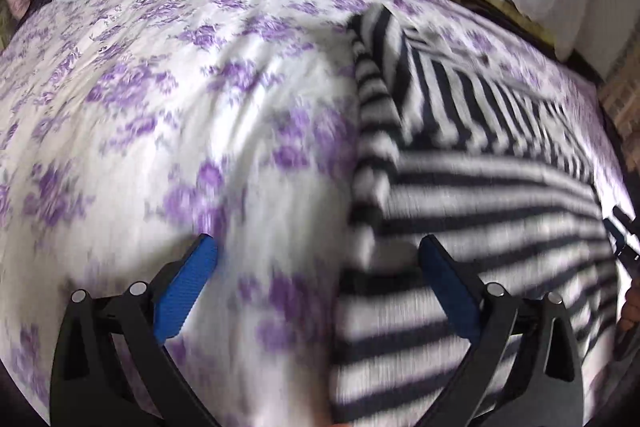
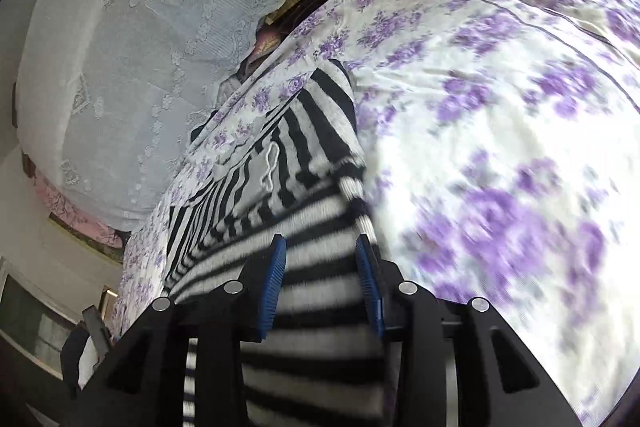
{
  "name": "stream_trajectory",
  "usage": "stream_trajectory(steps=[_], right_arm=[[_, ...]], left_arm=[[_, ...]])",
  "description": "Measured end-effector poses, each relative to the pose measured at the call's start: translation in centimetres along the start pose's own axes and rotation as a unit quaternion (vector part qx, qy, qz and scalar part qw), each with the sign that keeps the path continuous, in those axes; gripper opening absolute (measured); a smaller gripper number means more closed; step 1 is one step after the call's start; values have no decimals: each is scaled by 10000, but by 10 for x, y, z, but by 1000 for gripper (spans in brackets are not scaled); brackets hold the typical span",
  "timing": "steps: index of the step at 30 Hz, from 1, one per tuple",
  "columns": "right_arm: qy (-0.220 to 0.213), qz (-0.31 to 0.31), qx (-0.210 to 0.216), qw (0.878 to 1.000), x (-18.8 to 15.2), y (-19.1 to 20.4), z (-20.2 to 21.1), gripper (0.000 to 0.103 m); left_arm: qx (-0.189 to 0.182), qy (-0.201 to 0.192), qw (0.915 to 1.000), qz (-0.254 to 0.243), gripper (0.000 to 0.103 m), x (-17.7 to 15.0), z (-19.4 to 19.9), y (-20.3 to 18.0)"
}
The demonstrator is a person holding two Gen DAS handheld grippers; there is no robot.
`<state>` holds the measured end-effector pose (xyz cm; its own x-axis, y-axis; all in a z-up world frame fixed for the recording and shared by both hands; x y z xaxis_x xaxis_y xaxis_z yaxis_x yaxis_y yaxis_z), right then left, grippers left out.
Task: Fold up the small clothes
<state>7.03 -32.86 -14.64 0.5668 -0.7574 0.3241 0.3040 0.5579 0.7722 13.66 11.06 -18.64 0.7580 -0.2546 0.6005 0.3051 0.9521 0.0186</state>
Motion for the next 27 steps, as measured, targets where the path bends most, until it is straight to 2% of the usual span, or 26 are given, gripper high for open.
stream_trajectory(steps=[2,4,6,9,12,14,17,20,23,24,25,26,27], right_arm=[[-104,11,-150,9998,-6,-14,15,39],[-127,-29,-75,9999,-10,-20,28,39],[-159,97,-89,9998,-10,-12,26,41],[-121,505,-99,9986,-17,10,18,42],[58,822,15,9966,-19,44,2,42],[167,1068,88,9941,-16,73,-14,42],[321,1543,132,9874,-12,114,-45,42],[567,1715,59,9835,-10,135,-88,42],[671,1602,-330,9843,-4,121,-127,41],[709,1418,-438,9864,-1,109,-138,37],[721,1232,-406,9889,3,102,-143,25],[675,1062,-337,9915,8,97,-142,16],[721,940,-285,9926,10,96,-139,16]], left_arm=[[-11,6,9999,-137,98,-10,7,-6],[5,-26,9998,-175,98,-17,15,-8],[-10,-81,9999,-148,98,-7,19,-6],[-157,-324,9993,-71,98,35,28,-8],[-307,-555,9975,-303,98,100,23,-25],[-4,-512,9979,-394,98,142,3,-26],[648,-184,9974,-248,98,183,-39,-5],[775,293,9960,333,98,186,-82,30],[1078,747,9893,639,99,167,-117,66],[1086,792,9883,717,99,161,-124,75],[830,706,9904,846,99,157,-130,80],[757,628,9910,907,99,156,-129,83],[780,603,9910,904,99,157,-127,85]])
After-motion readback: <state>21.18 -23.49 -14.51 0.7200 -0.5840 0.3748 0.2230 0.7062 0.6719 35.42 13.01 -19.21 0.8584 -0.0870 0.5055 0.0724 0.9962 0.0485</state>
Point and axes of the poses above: each gripper's, at about its wrist camera, not at the fingertips, and z roughly against the way its jaws point, y to its left, x to its top, the point moved 10 cm from there along -z, roughly the way its jaws point, and after that the axes turned 15 degrees about -z, right-handed, at the moved point
